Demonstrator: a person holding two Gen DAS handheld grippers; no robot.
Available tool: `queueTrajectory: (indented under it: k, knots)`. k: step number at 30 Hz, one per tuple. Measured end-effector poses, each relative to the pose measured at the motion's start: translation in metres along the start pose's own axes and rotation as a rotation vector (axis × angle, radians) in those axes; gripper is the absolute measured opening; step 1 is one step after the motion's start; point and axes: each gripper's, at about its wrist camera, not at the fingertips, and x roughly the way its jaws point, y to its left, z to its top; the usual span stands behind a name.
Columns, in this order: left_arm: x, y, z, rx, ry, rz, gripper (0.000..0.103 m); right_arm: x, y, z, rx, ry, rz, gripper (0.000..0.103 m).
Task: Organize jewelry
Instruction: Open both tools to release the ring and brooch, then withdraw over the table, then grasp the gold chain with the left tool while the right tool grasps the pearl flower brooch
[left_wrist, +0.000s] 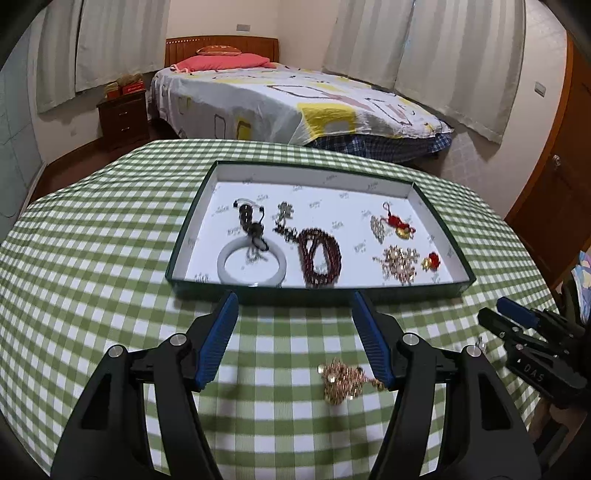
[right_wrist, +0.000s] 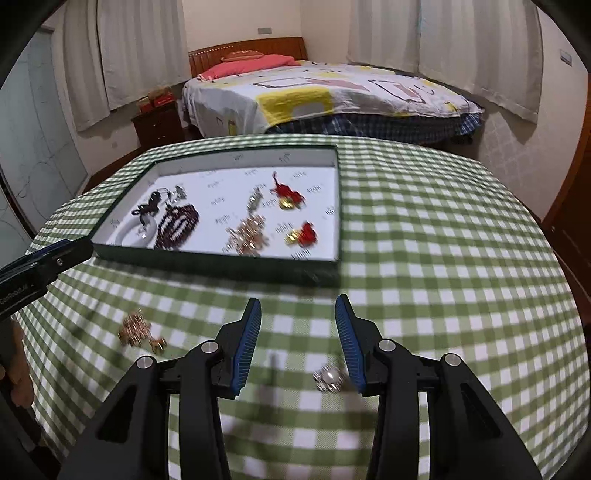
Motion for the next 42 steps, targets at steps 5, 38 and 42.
queueTrajectory:
  k: [5, 38, 42]
  knots:
    - [-0.002, -0.004, -0.015, 0.000, 0.016, 0.004, 0.063, -0.003, -0.009, -0.013, -0.006, 0.020, -0.014, 0.042]
    - [0.015, -0.017, -0.047, 0.045, 0.103, 0.004, 0.063, 0.017, -0.009, -0.037, -0.020, 0.103, -0.005, 0.022]
    - [0.018, -0.019, -0.049, 0.048, 0.111, 0.001, 0.063, 0.015, -0.005, -0.038, -0.025, 0.103, -0.001, 0.022]
